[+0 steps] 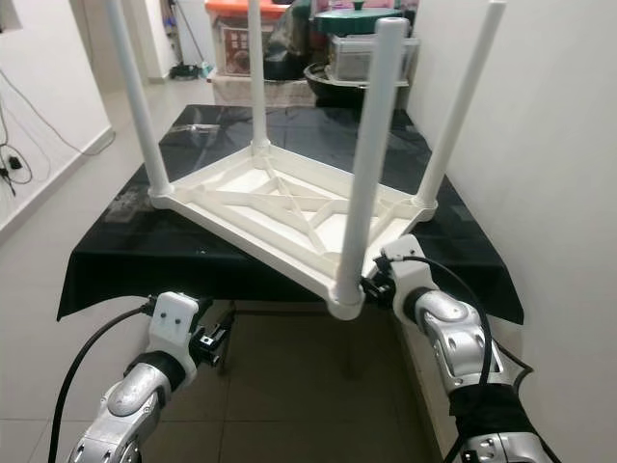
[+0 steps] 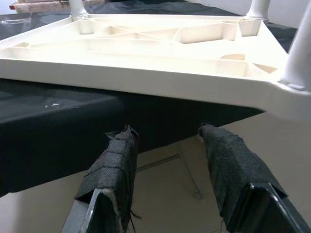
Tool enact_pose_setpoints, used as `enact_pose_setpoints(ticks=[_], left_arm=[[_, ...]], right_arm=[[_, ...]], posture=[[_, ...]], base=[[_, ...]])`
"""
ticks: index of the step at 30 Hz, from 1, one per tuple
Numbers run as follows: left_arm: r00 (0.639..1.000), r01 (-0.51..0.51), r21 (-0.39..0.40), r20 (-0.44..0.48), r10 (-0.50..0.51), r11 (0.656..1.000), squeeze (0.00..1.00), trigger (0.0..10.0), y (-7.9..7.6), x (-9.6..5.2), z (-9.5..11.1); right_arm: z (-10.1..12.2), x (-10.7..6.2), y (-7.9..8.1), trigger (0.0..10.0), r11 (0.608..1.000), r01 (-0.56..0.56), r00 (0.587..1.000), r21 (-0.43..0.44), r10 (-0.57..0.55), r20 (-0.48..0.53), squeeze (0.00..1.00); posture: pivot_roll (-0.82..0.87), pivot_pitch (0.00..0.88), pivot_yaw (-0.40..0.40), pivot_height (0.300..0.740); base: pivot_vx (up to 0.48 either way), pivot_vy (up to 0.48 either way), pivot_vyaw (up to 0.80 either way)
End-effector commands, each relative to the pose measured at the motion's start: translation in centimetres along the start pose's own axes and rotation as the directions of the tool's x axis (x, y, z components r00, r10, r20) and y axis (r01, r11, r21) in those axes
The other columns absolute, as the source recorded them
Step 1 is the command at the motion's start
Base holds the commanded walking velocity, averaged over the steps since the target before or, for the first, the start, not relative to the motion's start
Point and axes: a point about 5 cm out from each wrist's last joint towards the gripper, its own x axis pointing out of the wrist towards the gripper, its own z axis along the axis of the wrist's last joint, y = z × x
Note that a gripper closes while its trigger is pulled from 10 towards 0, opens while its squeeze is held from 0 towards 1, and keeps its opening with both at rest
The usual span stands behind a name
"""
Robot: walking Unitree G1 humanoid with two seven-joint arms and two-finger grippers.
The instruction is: Building children table
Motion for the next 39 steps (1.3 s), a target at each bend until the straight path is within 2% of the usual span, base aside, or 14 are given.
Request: enact_pose_setpoints(ticks=[1, 6, 11, 12, 13, 14, 15, 17, 20, 22, 25, 31, 34, 39], left_arm=[[1.0, -0.004, -0.006, 0.006, 0.004, 1.0, 0.0, 10.0, 0.2, -0.2, 0.1], [0.999, -0.019, -0.022, 0.031, 0.02, 1.0, 0.0, 10.0, 0.3, -0.3, 0.4], [1.0, 0.008, -0.033, 0.023, -0.008, 0.999, 0.0, 10.0, 0.0, -0.3, 0.3], [0.998, 0.059, -0.033, 0.003, -0.059, 0.998, 0.0, 10.0, -0.3, -0.3, 0.2], [0.987, 0.161, -0.038, -0.022, -0.162, 0.986, 0.0, 10.0, -1.2, -0.4, 0.0], [0.987, 0.161, -0.038, -0.022, -0.162, 0.986, 0.0, 10.0, -1.2, -0.4, 0.0], [0.972, 0.231, -0.044, -0.039, -0.233, 0.972, 0.0, 10.0, -1.9, -0.5, -0.1], [0.921, 0.381, -0.035, -0.067, -0.383, 0.924, 0.0, 10.0, -3.2, -1.0, -0.2], [0.9, 0.428, -0.041, -0.072, -0.43, 0.903, 0.0, 10.0, -3.7, -1.1, -0.2], [0.868, 0.49, -0.043, -0.075, -0.492, 0.871, 0.0, 10.0, -4.4, -1.0, 0.0], [0.86, 0.504, -0.045, -0.067, -0.506, 0.863, 0.0, 10.0, -4.7, -0.6, 0.2], [0.816, 0.578, -0.008, -0.029, -0.578, 0.816, 0.0, 10.0, -5.6, 1.6, 1.6], [0.831, 0.556, 0.013, -0.015, -0.556, 0.831, 0.0, 10.0, -5.3, 2.9, 2.2], [0.886, 0.462, 0.043, 0.027, -0.463, 0.886, 0.0, 10.0, -4.3, 5.4, 3.3]], right_arm=[[0.8, 0.3, 2.0, 10.0, 0.994, -0.107, 0.994, 0.011, 0.106, 0.028, 0.0], [3.2, 0.6, 6.6, 10.0, 0.962, -0.274, 0.957, -0.007, 0.274, 0.094, 0.0], [3.8, 0.8, 8.1, 10.0, 0.949, -0.314, 0.943, 0.006, 0.311, 0.122, 0.0], [3.7, 1.0, 8.2, 10.0, 0.955, -0.298, 0.948, 0.007, 0.295, 0.12, 0.0], [3.4, 1.4, 7.7, 10.0, 0.968, -0.251, 0.963, 0.017, 0.247, 0.108, 0.0], [3.4, 1.4, 7.7, 10.0, 0.968, -0.251, 0.963, 0.017, 0.247, 0.108, 0.0], [3.1, 1.5, 7.4, 10.0, 0.975, -0.219, 0.972, 0.027, 0.215, 0.096, 0.0], [2.7, 1.6, 6.8, 10.0, 0.984, -0.175, 0.982, 0.037, 0.172, 0.081, 0.0], [2.6, 1.5, 6.7, 10.0, 0.983, -0.178, 0.982, 0.042, 0.174, 0.076, 0.0], [2.1, 1.4, 6.3, 10.0, 0.983, -0.175, 0.983, 0.049, 0.172, 0.063, 0.0], [1.8, 1.3, 5.8, 10.0, 0.987, -0.152, 0.987, 0.05, 0.15, 0.055, 0.0], [1.6, 1.5, 4.0, 10.0, 0.997, 0.002, 0.998, 0.081, -0.007, 0.064, 0.0], [1.6, 1.5, 3.3, 10.0, 0.993, 0.052, 0.996, 0.106, -0.059, 0.066, 0.0], [1.8, 1.3, 2.1, 10.0, 0.983, 0.132, 0.986, 0.125, -0.142, 0.083, 0.0]], posture=[[0.04, 0.0, -0.019, 0.74], [0.04, 0.0, -0.024, 0.74], [0.04, 0.0, -0.027, 0.74], [0.04, 0.0, -0.027, 0.74], [0.04, 0.0, -0.031, 0.74], [0.04, 0.0, -0.031, 0.74], [0.04, 0.0, -0.031, 0.74], [0.04, 0.0, -0.026, 0.74], [0.03, 0.0, -0.026, 0.74], [0.04, 0.0, -0.024, 0.74], [0.04, 0.0, -0.023, 0.74], [0.03, 0.0, -0.015, 0.74], [0.03, 0.0, -0.008, 0.74], [0.02, 0.0, -0.007, 0.74]], base=[[0.0, 0.0, 0.0], [0.0, 0.0, 0.0], [0.0, 0.0, 0.0], [0.0, 0.0, 0.0], [0.0, 0.0, 0.0], [0.0, 0.0, 0.0], [0.0, 0.0, 0.0], [0.0, 0.0, 0.0], [0.0, 0.0, 0.0], [0.0, 0.0, 0.0], [0.0, 0.0, 0.0], [0.0, 0.0, 0.0], [0.0, 0.0, 0.0], [0.0, 0.0, 0.0]])
